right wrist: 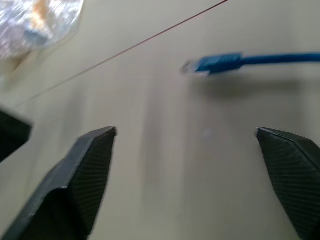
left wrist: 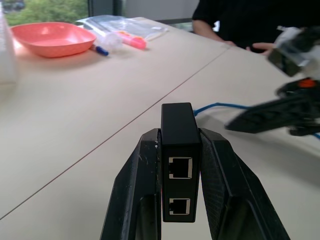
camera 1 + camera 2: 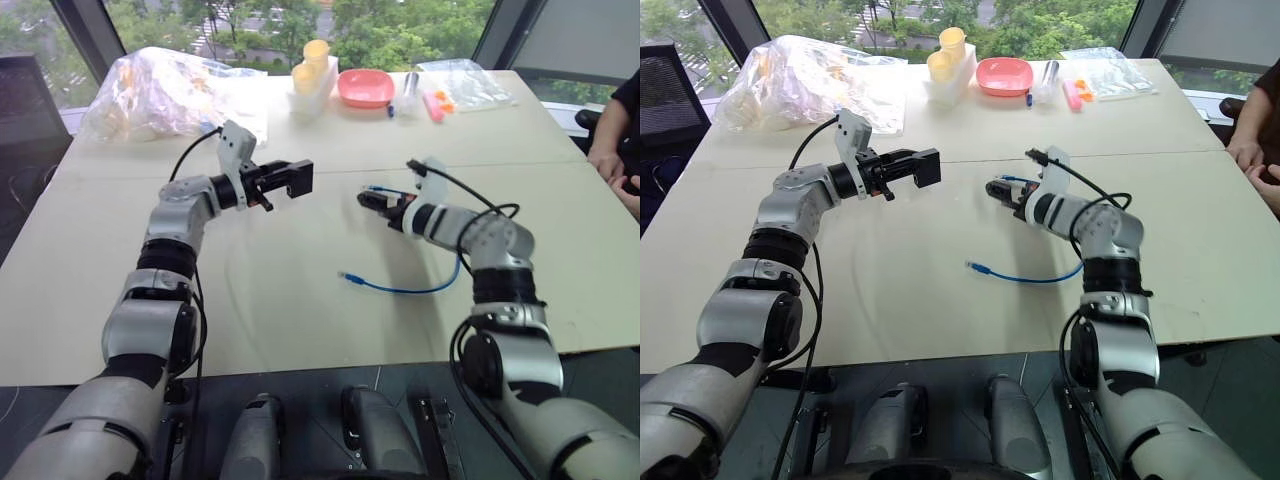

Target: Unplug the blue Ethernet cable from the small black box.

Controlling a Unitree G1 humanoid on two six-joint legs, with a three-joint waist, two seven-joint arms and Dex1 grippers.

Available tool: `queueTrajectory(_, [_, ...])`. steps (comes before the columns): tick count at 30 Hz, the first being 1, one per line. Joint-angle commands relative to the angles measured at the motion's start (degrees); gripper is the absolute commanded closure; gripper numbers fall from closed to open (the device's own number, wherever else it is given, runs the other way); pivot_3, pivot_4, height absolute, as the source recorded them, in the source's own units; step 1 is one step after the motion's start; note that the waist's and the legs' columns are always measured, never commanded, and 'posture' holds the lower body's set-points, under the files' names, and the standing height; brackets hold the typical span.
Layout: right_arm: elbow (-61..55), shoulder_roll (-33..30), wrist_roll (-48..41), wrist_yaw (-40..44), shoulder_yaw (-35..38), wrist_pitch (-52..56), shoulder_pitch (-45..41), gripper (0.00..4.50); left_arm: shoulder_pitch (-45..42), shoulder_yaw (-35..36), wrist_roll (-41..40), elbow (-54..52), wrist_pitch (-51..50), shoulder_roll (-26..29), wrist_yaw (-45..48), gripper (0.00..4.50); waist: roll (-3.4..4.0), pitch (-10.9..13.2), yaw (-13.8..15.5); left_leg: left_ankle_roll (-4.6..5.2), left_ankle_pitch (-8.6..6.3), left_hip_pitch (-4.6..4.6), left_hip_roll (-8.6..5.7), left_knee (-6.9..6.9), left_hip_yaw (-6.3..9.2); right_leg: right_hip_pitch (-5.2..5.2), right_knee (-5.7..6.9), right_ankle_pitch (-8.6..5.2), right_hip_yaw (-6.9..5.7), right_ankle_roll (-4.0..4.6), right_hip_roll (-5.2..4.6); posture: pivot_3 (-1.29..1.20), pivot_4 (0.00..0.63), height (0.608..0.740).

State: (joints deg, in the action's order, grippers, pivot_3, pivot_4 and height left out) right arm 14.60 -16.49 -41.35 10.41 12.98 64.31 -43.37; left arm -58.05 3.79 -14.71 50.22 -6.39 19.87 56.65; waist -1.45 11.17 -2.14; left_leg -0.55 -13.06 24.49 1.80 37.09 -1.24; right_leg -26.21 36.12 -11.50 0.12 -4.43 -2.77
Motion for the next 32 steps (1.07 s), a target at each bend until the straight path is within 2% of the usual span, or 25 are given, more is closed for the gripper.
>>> queueTrajectory(1, [-13.2, -0.8, -4.8, 3.8, -1.8, 6.0, 2.5, 0.02, 0.8, 0.9, 0.0, -3.6, 2.9, -1.3, -2.4, 3.99, 0.0, 0.0, 0.1, 0.0, 0.0, -0.01, 0.0, 0.02, 0.0, 0.02, -0.01, 0.0, 0.0, 0.0, 0.0, 0.0, 0.15, 0.74])
queueTrajectory(6, [-17.0, 0.7, -3.2, 3.2, -1.8, 4.0, 4.2, 0.02, 3.8, 0.8, 0.6, -3.8, 5.3, -4.8, -6.5, 3.99, -0.01, 0.0, 0.1, 0.0, 0.0, -0.05, -0.02, 0.18, -0.03, 0.12, -0.04, 0.06, 0.02, 0.01, -0.01, 0.0, 0.15, 0.74])
queueTrajectory(8, [-16.1, 2.4, -1.8, 2.1, -1.3, 1.4, 4.5, 0.0, 4.8, 1.3, 0.9, -1.3, 7.9, -6.8, -9.4, 2.99, -0.02, 0.0, 0.1, 0.0, 0.0, -0.14, -0.01, 0.19, -0.02, 0.22, -0.04, 0.07, 0.02, 0.02, 0.01, 0.0, 0.15, 0.74])
queueTrajectory(9, [-15.5, 3.1, -1.0, 1.5, -1.3, 0.2, 4.6, 0.0, 5.1, 1.2, 1.3, -0.4, 9.2, -7.2, -9.9, 2.79, -0.02, 0.0, 0.1, 0.0, 0.0, -0.15, -0.01, 0.2, -0.02, 0.23, -0.04, 0.08, 0.02, 0.02, 0.03, 0.0, 0.15, 0.74])
queueTrajectory(12, [-15.5, 4.4, -0.2, 1.3, -1.2, -1.9, 5.1, 0.0, 5.2, 0.8, 1.6, -0.2, 10.2, -7.6, -9.6, 1.81, -0.02, 0.0, 0.1, 0.0, 0.0, -0.11, -0.01, 0.21, -0.02, 0.19, -0.03, 0.08, 0.02, 0.02, 0.04, 0.0, 0.15, 0.74])
queueTrajectory(16, [-16.3, 4.5, 0.5, 1.8, -1.7, -3.1, 6.2, 0.0, 5.8, 0.0, 1.6, -4.1, 7.0, -6.1, -7.9, 0.92, -0.02, 0.0, 0.1, 0.0, 0.0, -0.1, -0.01, 0.19, -0.02, 0.19, -0.04, 0.08, 0.02, 0.02, 0.05, 0.0, 0.15, 0.74])
queueTrajectory(19, [-17.4, 3.5, 0.8, 2.2, -1.6, -3.7, 7.4, 0.0, 8.2, -0.7, 1.4, -13.1, 1.5, -3.6, -8.3, 0.92, -0.02, 0.0, 0.0, 0.0, 0.0, -0.11, -0.01, 0.18, -0.02, 0.19, -0.04, 0.08, 0.02, 0.02, 0.05, 0.0, 0.15, 0.74])
queueTrajectory(23, [-19.9, 1.0, 0.6, 3.4, -0.5, -4.5, 9.6, 0.0, 13.2, 1.9, -3.7, -30.1, -12.0, -0.7, -11.5, 0.92, -0.01, 0.0, -0.1, 0.0, 0.0, -0.11, 0.02, 0.16, -0.01, 0.19, -0.04, 0.08, 0.04, 0.02, 0.04, 0.0, 0.15, 0.74])
queueTrajectory(28, [-27.1, -4.0, 0.6, 7.0, -0.1, -6.3, 16.6, 0.0, 26.7, 3.9, -8.5, -52.0, -26.7, 5.8, -13.7, 0.92, 0.02, 0.0, -0.2, 0.0, 0.0, -0.16, 0.03, 0.1, -0.01, 0.21, -0.06, 0.07, 0.07, 0.02, 0.04, 0.0, 0.15, 0.74])
queueTrajectory(32, [-31.7, -6.8, 2.3, 10.9, -1.8, -11.6, 22.0, 0.0, 36.7, 7.2, -12.1, -60.7, -32.7, 9.2, -15.2, 0.92, 0.02, 0.0, -0.3, 0.0, 0.0, -0.23, 0.04, 0.06, -0.02, 0.23, -0.06, 0.06, 0.09, 0.04, 0.06, 0.0, 0.15, 0.74])
